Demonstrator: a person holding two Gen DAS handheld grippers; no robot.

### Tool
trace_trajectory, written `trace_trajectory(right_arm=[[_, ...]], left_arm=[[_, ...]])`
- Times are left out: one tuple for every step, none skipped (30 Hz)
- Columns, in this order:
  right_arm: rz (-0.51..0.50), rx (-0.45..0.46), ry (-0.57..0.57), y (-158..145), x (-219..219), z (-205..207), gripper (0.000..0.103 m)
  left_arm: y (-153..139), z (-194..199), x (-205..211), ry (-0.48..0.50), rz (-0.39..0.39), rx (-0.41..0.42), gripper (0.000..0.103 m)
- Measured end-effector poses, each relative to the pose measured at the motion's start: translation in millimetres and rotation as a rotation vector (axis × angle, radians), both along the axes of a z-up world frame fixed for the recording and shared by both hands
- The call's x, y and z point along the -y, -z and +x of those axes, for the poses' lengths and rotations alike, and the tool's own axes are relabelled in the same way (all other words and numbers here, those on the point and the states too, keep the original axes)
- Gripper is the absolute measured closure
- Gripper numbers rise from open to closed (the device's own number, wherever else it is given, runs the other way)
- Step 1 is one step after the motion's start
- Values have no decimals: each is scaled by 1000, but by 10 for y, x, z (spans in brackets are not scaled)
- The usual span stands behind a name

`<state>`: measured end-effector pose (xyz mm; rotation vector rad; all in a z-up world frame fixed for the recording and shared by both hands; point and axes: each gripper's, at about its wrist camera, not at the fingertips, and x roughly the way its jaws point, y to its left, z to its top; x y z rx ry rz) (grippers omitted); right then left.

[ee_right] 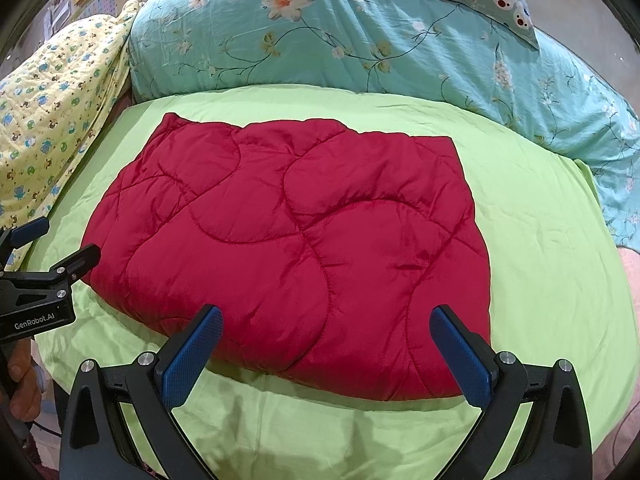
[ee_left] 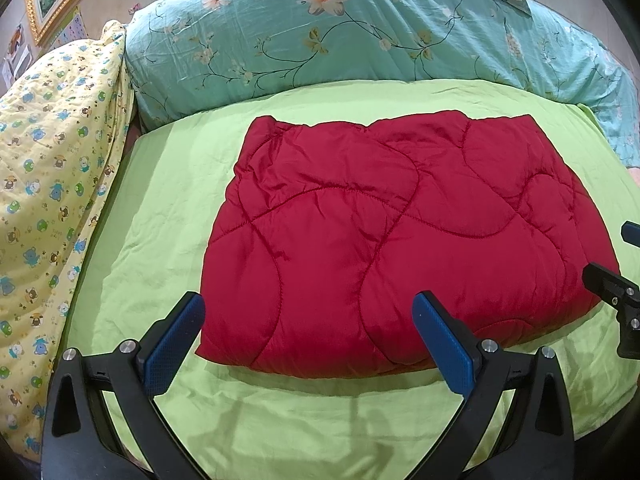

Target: Fold large clothes

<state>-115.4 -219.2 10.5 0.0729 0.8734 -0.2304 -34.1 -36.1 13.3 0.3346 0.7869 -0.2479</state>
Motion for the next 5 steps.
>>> trace_trajectory(right_arm=[[1, 0, 3, 2, 7, 4, 0], [0, -1, 6, 6, 16, 11, 0], [0, -2, 9, 11, 24, 20, 0], [0, -1, 12, 11, 26, 11, 0], [3, 0, 14, 14, 37, 14, 0]], left_arm=[[-1, 12, -9, -1, -5, -3, 0], [-1, 24, -14, -1, -9, -6, 0], [-1, 36, -20, -4, -12, -7, 0], [0, 50, -25, -7, -15, -7, 0], [-1, 66, -27, -7, -22, -12, 0]])
